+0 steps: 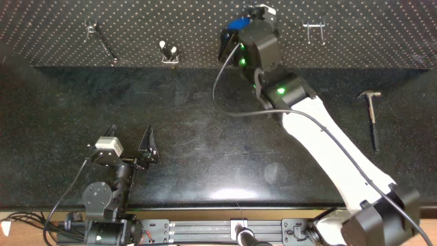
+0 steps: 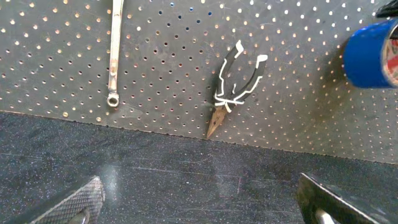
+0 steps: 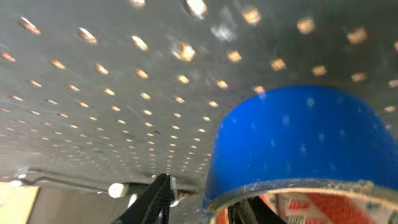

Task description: Place Tools Onto Pegboard

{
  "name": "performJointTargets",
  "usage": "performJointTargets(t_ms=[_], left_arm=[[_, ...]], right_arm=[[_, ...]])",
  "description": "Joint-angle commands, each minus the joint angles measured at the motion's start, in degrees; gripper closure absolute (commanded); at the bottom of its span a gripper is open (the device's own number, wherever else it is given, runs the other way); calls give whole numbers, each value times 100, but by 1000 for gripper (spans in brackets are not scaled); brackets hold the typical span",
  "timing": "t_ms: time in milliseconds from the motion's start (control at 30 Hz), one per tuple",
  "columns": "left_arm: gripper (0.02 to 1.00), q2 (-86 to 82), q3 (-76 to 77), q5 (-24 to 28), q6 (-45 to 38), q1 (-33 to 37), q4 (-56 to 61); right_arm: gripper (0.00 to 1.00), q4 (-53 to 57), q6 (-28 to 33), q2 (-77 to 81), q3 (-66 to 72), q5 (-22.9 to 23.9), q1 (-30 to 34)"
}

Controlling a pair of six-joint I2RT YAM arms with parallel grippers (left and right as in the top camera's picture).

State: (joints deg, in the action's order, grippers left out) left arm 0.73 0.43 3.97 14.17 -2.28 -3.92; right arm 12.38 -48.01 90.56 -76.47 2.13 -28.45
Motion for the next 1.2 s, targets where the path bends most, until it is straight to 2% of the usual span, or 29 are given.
performJointTargets(t_ms=[33,267,433,667,867,900,933,1000,1100,1167,1200], left_arm=[[23,-52,-11,83,-11,2,-35],[23,-52,-11,83,-11,2,-35],[23,-52,-11,83,-11,2,-35],[23,-52,-11,83,-11,2,-35],[23,-52,-11,83,-11,2,-35],[23,-52,-11,83,-11,2,-35],[23,-52,-11,83,-11,2,-35],[25,-52,-11,83,-11,2,-35],[23,-52,-11,83,-11,2,-35],[23,-52,-11,83,-11,2,-35],[23,-52,-11,83,-11,2,-35]], right_arm=[[684,37,-107,-260,-39,-472,192],[689,-295,-81,-101,-39,-146,273],[687,-929,-76,382,-39,-151,278],[689,-1034,-61,568,-39,-286,289],[687,-791,-387,568,-201,-1528,332],[687,-763,-407,568,-201,-1569,356],[632,-673,-404,568,-201,-1558,389],[630,-382,-402,568,-201,-1220,444],[632,-365,-404,568,-201,-1226,455],[632,-367,-498,568,-210,-1591,455],[632,-367,-581,568,-216,-1926,476]])
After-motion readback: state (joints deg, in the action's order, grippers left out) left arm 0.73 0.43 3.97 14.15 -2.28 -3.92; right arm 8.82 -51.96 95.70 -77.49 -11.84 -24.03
